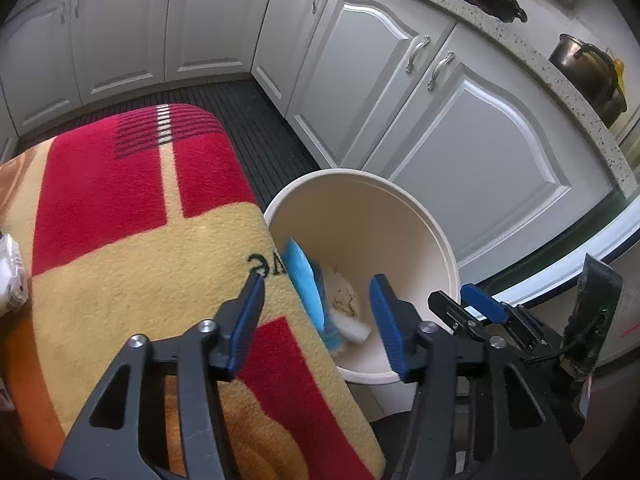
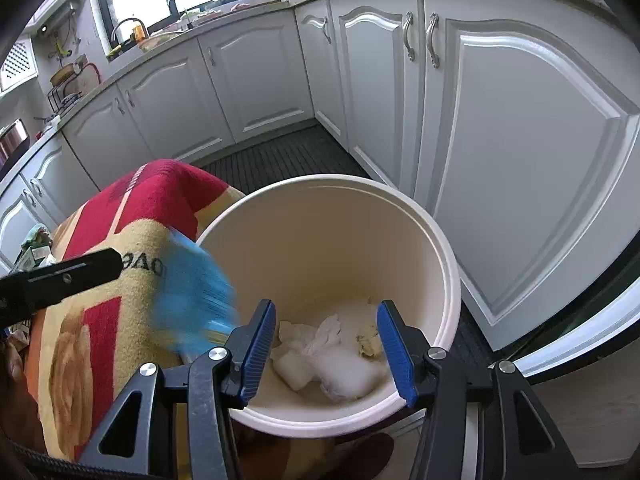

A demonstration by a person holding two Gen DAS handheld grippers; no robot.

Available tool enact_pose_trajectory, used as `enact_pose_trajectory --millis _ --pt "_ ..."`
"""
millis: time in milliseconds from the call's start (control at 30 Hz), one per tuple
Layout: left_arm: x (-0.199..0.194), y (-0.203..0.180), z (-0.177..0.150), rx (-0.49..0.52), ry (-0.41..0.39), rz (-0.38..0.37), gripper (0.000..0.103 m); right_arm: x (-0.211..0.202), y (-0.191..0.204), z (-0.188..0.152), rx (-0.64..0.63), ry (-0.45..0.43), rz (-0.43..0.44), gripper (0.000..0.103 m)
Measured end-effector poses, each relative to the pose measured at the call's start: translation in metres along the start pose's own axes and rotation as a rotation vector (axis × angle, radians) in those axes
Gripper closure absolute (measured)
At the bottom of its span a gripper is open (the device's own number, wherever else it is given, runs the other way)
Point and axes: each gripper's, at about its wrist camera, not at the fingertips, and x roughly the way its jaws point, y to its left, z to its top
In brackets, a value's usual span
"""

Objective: Collect trash
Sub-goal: 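Open the right tool to drop the sponge bar while the left tool drops the blue packet into the bucket, then move both open tools back over the trash on the table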

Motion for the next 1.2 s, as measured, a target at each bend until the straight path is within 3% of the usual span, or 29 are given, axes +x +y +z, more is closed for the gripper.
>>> enact_pose_trajectory --millis 333,467,667,1033,1200 --pt "-0.022 0.016 -0.005 -0.020 -0.042 0.043 0.047 -0.006 0.004 -0.003 -0.008 -0.004 -0.003 0.051" --pt "-0.034 0.022 -0.008 -0.009 -0.069 0.080 0.047 -0.010 0.014 -0.003 -0.027 -0.014 -0.003 0.044" --pt "-0.056 0.034 -0.015 0.004 -0.109 0.135 0.047 -0.018 0.032 -0.002 -0.058 -0.021 0.014 0.044" --pt "-0.104 0.076 -0.038 -0.003 -0.164 0.278 0.047 -0.036 0.086 -0.003 -0.145 -0.048 0.082 0.038" --pt "-0.125 0.101 -0.048 -0.039 -0.181 0.306 0.047 -0.042 0.118 -0.006 -0.193 -0.050 0.120 0.038"
